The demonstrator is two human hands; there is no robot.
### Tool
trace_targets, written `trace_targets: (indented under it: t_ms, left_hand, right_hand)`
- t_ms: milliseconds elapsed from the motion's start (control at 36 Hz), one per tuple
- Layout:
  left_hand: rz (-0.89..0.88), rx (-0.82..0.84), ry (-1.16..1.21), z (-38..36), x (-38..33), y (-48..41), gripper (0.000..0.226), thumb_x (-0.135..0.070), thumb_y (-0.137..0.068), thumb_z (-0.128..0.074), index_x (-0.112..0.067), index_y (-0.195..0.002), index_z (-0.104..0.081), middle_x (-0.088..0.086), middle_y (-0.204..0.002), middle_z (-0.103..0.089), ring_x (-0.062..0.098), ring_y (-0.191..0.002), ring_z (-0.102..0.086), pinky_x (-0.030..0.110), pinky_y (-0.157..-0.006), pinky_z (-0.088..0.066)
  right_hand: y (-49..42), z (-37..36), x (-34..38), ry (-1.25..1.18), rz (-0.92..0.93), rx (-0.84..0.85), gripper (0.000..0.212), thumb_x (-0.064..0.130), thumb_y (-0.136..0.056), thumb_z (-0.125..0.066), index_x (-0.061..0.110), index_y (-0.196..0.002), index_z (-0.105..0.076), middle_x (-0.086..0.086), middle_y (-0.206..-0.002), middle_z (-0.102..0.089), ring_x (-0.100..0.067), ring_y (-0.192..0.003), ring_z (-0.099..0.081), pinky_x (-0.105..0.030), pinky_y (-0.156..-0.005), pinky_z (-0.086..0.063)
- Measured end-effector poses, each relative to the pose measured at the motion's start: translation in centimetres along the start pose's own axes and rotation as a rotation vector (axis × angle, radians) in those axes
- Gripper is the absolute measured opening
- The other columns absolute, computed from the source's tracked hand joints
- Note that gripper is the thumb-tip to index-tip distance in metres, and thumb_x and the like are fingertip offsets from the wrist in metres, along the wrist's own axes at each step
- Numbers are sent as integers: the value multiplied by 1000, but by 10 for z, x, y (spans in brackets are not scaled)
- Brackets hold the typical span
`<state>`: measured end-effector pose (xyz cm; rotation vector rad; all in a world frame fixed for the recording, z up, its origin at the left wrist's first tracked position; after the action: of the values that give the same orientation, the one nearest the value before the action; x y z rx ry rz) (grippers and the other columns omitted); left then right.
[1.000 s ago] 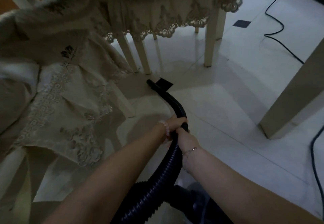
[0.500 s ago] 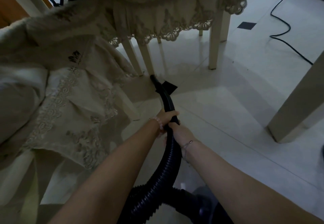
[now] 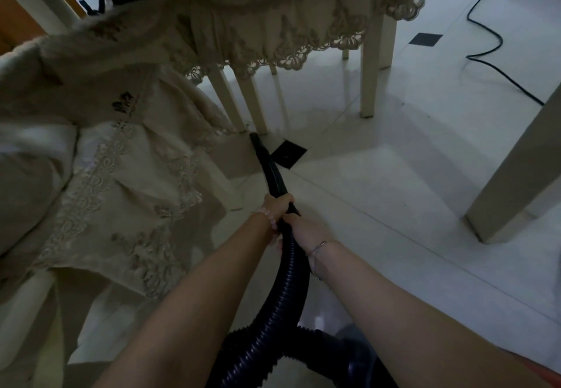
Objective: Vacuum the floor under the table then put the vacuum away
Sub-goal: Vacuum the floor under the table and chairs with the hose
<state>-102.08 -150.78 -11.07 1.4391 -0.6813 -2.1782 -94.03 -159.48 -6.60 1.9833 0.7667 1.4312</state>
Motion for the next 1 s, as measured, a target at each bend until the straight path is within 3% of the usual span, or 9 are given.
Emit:
trace_targets:
  t_ms: [139, 222, 361, 444, 500, 583, 778, 861, 1000]
  left_hand:
    - [-11, 11, -6, 0, 2, -14, 92, -29, -52, -59, 10, -134, -41, 27, -124, -57, 33, -96, -59, 33, -70, -51]
    - [-19, 41, 2, -2, 5, -25, 102, -30, -45, -62, 10, -136, -39, 27, -123, -57, 33, -93, -58, 36, -75, -51]
    - [-43, 85, -25, -10, -6, -12, 59, -16, -72, -58, 12, -123, -49, 19, -98, -56, 29, -84, -56, 33, -72, -48]
    - [-50, 121, -33, -15, -8, -10, 25, -8, -85, -52, 2, -108, -49, 14, -80, -56, 22, -64, -57, 27, -59, -48]
    - [-54, 133, -4, -17, -8, -11, 21, -3, -88, -49, 1, -108, -44, 14, -72, -55, 16, -47, -60, 21, -46, -48]
    - [-97, 133, 12, -17, -9, -15, 40, 2, -87, -49, 11, -125, -40, 15, -72, -51, 14, -39, -59, 20, -39, -47]
    - [-109, 142, 48, -3, -6, -21, 76, -18, -73, -63, 12, -137, -36, 17, -95, -55, 24, -70, -59, 27, -56, -50]
    - [-106, 170, 68, 5, -10, -24, 36, -11, -88, -55, 5, -120, -48, 14, -80, -53, 18, -55, -61, 23, -48, -50]
    - [-105, 211, 103, 19, -11, -33, 19, -7, -94, -49, 0, -110, -41, 14, -75, -52, 14, -46, -60, 19, -42, -50]
  right_hand:
    - [-2, -2, 4, 7, 1, -10, 22, 15, -99, -39, 5, -95, -58, -8, -69, -48, -16, -49, -46, -18, -34, -37]
    - [0, -2, 3, -60, 29, -1, 19, 15, -99, -39, 5, -106, -54, -9, -67, -50, -11, -32, -50, -16, -31, -36]
    - [-6, -1, 2, -110, 58, -45, 14, 13, -98, -38, 10, -95, -52, -7, -71, -50, -15, -58, -46, -21, -52, -41]
    - [-5, 0, 0, -95, 58, -64, 14, 17, -97, -39, 12, -94, -52, -8, -73, -53, -17, -58, -48, -26, -58, -40]
    - [-5, 3, -2, -83, 57, -56, 16, 18, -97, -39, 13, -93, -54, -8, -73, -55, -18, -58, -49, -26, -57, -41]
    - [-4, 8, -2, -102, 54, -10, 21, 19, -98, -39, 9, -92, -55, -9, -68, -54, -17, -53, -49, -23, -45, -41]
    - [-1, 6, -1, -146, 61, 54, 20, 20, -99, -43, 7, -91, -56, -10, -64, -53, -8, -23, -48, -14, -30, -38]
    - [-4, 0, 0, -120, 64, 58, 24, 25, -98, -46, 4, -104, -55, -12, -64, -54, -14, -34, -51, -16, -32, -40]
    - [-18, -15, -1, -91, 64, 33, 24, 29, -94, -50, 7, -98, -55, -12, -67, -57, -21, -49, -53, -25, -42, -45]
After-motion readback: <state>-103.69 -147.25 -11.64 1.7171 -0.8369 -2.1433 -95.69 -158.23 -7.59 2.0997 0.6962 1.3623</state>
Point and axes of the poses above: each hand's wrist, its own y-axis away from the middle knuckle, its own z-axis out of the back of the hand, x = y × z, the point moved 2 cm from there along -y, towards the middle knuckle
